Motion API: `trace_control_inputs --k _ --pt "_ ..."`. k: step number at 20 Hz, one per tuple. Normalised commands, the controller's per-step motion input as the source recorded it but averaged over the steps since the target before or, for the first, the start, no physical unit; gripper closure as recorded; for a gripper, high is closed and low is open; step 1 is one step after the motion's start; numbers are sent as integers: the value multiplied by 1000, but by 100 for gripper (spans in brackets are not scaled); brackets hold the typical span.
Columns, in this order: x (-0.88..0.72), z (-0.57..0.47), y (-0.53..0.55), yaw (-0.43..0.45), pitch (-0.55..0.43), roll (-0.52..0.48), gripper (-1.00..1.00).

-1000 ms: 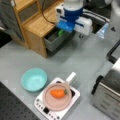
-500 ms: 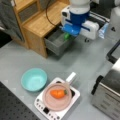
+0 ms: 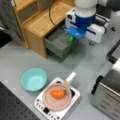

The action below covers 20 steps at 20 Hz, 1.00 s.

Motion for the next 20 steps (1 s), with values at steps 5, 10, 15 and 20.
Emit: trace_control_inputs --k 5,10,15,20 --pt "20 5 39 -62 -76 63 -100" --pt "52 0 -277 70 -61 19 -100" --pt "74 49 -490 166 -13 -22 -100" --pt "105 235 -183 150 65 -76 -100"
